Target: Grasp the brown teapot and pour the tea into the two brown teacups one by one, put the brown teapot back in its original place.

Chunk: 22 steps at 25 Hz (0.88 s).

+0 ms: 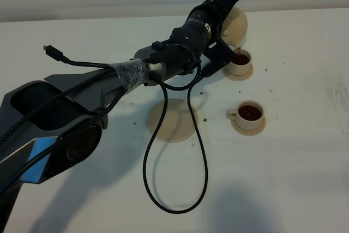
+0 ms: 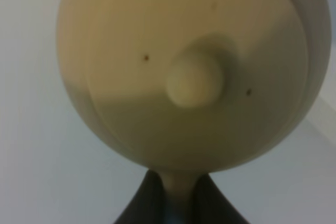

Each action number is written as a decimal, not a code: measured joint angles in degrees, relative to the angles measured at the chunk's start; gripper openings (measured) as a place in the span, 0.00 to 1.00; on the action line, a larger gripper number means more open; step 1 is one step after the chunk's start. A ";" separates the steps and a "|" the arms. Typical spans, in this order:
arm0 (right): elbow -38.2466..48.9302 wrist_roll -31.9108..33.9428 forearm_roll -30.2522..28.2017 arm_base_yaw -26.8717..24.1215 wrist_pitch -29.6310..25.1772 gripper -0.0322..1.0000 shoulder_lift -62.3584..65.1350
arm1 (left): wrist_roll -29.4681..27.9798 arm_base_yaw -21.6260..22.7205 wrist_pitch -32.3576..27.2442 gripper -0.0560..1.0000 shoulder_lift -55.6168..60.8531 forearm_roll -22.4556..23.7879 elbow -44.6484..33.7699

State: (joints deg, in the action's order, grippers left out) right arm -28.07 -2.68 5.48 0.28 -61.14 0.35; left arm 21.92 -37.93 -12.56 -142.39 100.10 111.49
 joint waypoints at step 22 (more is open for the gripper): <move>0.00 0.00 0.02 0.00 0.00 0.41 0.00 | 0.31 0.00 -3.90 0.15 0.00 -20.63 0.00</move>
State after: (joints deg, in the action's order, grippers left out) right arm -28.07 -2.68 5.50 0.28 -61.14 0.35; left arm 22.23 -37.93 -16.46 -142.39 79.47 111.49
